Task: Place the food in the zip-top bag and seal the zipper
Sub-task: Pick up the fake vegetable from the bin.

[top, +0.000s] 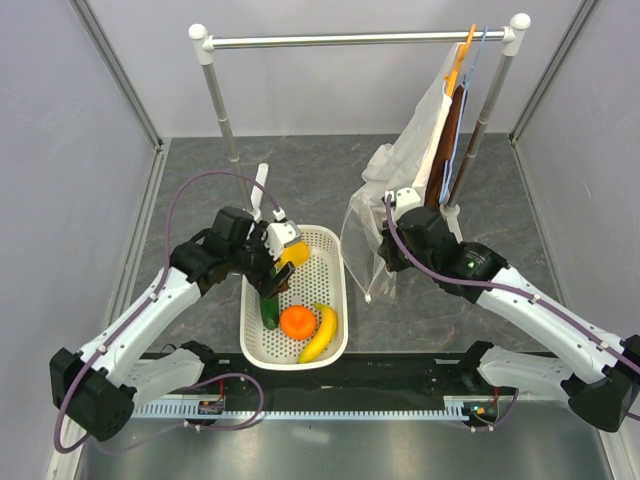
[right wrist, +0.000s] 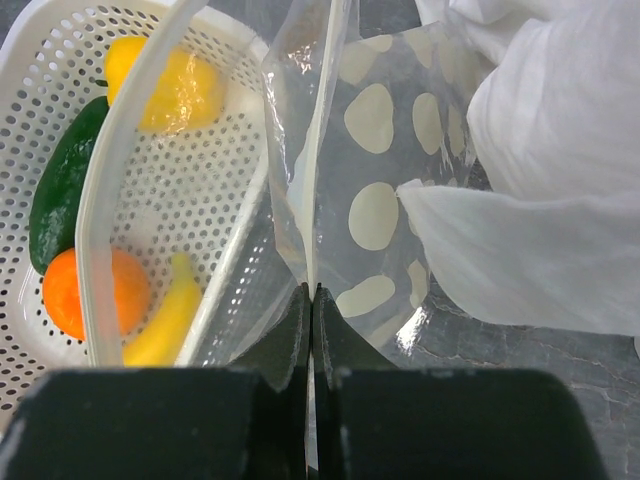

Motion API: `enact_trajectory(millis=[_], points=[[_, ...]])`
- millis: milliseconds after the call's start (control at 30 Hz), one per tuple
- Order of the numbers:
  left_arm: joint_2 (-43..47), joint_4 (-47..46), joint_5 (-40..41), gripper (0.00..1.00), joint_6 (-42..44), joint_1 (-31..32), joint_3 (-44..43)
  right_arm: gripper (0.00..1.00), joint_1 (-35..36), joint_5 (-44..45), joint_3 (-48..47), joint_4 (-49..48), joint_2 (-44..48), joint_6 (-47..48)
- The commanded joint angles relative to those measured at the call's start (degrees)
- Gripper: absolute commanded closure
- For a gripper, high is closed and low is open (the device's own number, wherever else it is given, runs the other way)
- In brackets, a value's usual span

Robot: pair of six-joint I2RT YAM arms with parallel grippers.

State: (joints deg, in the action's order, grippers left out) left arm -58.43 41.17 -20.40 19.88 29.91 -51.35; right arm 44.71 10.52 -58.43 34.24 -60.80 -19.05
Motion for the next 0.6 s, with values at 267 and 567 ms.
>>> enact_trajectory(millis=[267, 567], points=[[-14.4, -13.9, -4.0, 0.05, 28.5, -1.2, -3.4, 1.00, -0.5, -1.5, -0.7, -1.6, -0.6, -1.5], [-22.8, -18.0, -4.8, 0.05, 33.9, -1.3, -3.1, 1.00, -2.3, -2.6, -0.5, -1.0, -0.2, -2.2]])
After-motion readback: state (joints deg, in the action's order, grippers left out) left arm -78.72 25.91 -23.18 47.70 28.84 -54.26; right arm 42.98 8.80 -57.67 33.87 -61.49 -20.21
